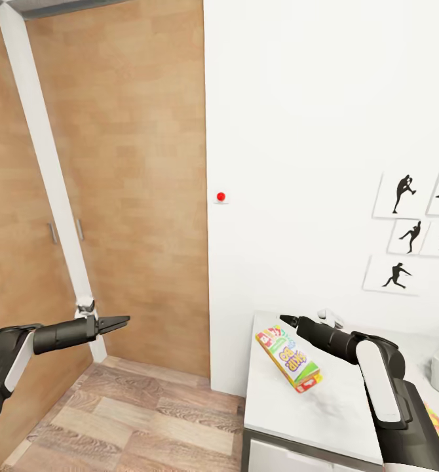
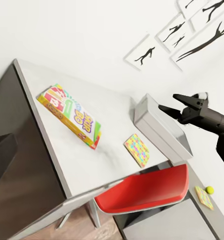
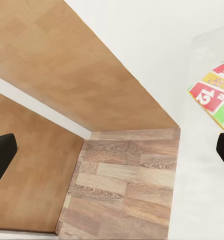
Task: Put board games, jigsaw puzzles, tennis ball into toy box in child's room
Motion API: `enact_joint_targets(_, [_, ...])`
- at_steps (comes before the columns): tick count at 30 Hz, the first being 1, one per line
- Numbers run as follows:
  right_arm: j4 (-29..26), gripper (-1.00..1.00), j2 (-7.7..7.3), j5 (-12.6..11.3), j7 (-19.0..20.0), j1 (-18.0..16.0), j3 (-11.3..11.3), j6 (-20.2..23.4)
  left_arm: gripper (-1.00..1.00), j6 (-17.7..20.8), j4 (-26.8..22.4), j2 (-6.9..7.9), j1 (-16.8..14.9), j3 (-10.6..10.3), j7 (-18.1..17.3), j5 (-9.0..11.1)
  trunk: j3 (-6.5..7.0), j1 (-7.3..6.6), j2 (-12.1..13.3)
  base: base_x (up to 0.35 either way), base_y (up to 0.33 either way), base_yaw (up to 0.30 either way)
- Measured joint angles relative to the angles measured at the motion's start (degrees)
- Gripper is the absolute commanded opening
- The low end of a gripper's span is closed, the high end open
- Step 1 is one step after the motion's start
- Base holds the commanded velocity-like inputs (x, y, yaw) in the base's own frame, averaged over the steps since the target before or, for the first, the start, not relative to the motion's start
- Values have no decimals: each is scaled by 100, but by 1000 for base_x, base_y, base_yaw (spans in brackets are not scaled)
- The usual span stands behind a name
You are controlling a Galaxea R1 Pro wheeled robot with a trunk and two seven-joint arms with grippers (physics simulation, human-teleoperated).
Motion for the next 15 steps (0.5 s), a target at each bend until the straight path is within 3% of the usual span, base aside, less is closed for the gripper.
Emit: enact_joint_targets(15, [4,100,0,0,-2,0,0,-7,100,41,-3,-13,0,-37,76,-41,0,0,0,-1,-8,262])
